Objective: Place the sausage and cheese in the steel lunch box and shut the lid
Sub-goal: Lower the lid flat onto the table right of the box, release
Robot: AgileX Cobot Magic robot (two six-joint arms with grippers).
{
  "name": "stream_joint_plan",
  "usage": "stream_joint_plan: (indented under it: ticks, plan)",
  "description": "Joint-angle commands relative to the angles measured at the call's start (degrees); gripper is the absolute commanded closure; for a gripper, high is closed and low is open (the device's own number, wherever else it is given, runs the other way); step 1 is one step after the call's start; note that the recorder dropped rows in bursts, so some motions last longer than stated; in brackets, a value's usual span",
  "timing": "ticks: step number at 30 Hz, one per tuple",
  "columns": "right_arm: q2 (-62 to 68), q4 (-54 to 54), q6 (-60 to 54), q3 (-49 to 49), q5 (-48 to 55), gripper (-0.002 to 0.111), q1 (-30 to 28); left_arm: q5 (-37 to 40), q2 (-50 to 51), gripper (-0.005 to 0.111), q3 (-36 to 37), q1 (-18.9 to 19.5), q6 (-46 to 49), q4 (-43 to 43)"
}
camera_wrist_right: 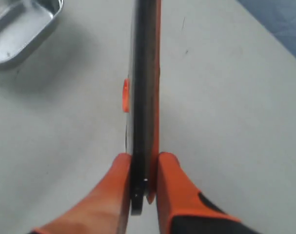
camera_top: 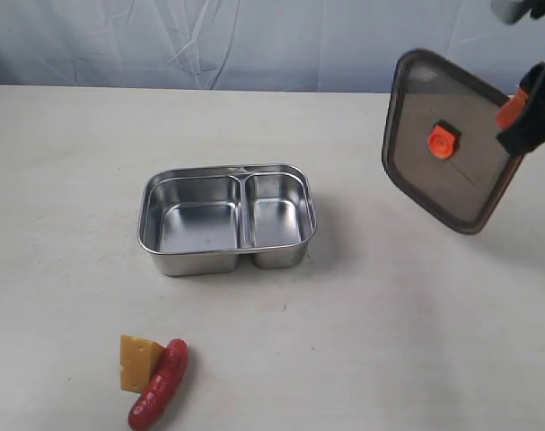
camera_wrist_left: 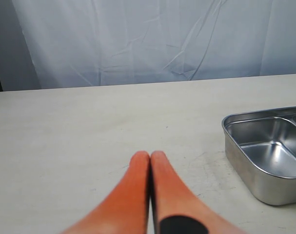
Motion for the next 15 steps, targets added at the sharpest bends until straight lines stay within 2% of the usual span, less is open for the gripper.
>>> stream_joint_plan:
  ticks: [1,10,15]
  plan:
    - [-0.4,-6.8,4.9,4.5,0.3,0.109,4.2,-0.5,-0.3,0.107,0.1,-0.3,0.0,-0.5]
    - [-0.4,-8.1,10.1,13.5,-1.1,0.109,14.2,-0.5,-0.3,0.107,0.1,-0.3,0.0,-0.5]
    - [-0.4,-5.1,10.8,17.1,-1.1,0.109,18.7,-0.5,-0.3,0.107,0.1,-0.3,0.0,-0.5]
